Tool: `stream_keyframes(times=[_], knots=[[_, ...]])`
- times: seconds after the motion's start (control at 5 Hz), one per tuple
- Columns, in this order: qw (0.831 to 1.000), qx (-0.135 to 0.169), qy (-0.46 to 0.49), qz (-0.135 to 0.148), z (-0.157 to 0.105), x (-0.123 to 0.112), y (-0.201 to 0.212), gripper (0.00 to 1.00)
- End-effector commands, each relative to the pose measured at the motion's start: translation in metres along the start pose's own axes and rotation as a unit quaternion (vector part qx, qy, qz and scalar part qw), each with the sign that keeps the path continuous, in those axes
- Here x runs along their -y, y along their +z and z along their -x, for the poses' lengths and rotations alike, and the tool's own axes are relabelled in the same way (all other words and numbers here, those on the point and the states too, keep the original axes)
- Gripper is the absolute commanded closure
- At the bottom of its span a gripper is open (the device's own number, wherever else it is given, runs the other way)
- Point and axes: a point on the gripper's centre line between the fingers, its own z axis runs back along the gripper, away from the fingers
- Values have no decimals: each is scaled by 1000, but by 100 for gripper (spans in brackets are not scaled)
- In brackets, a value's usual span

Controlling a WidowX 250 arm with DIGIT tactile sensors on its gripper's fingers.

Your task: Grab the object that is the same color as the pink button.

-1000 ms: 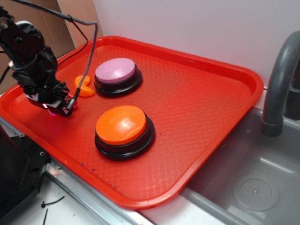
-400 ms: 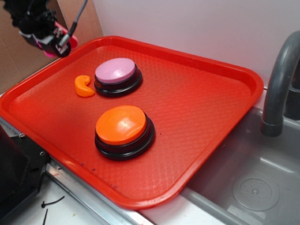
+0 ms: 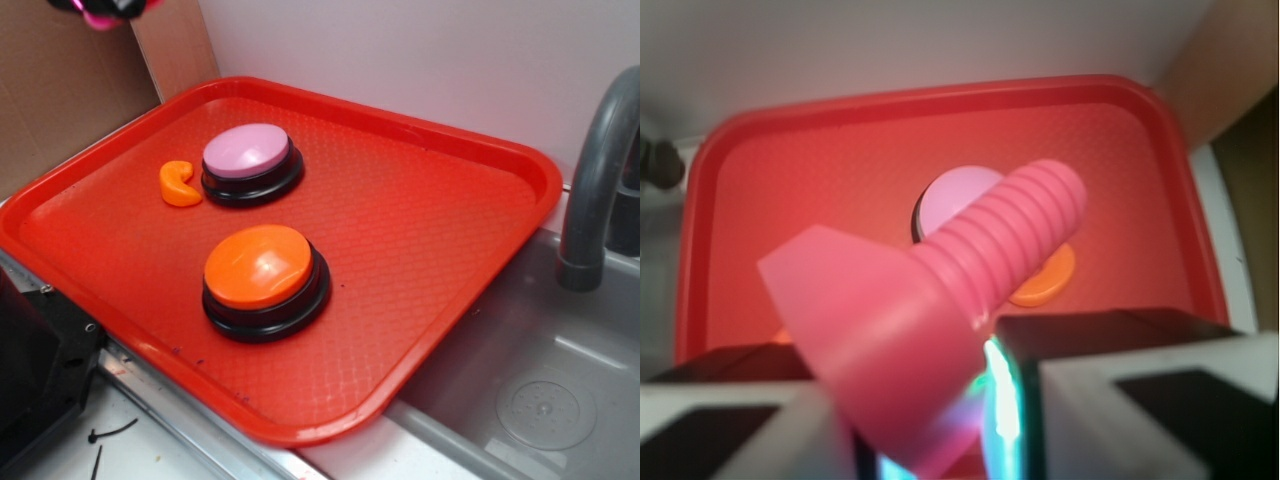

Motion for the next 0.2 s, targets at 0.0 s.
stream_keyframes(times=[0.0], knots=[[998,-26,32,-46,-25,-4,5,100]])
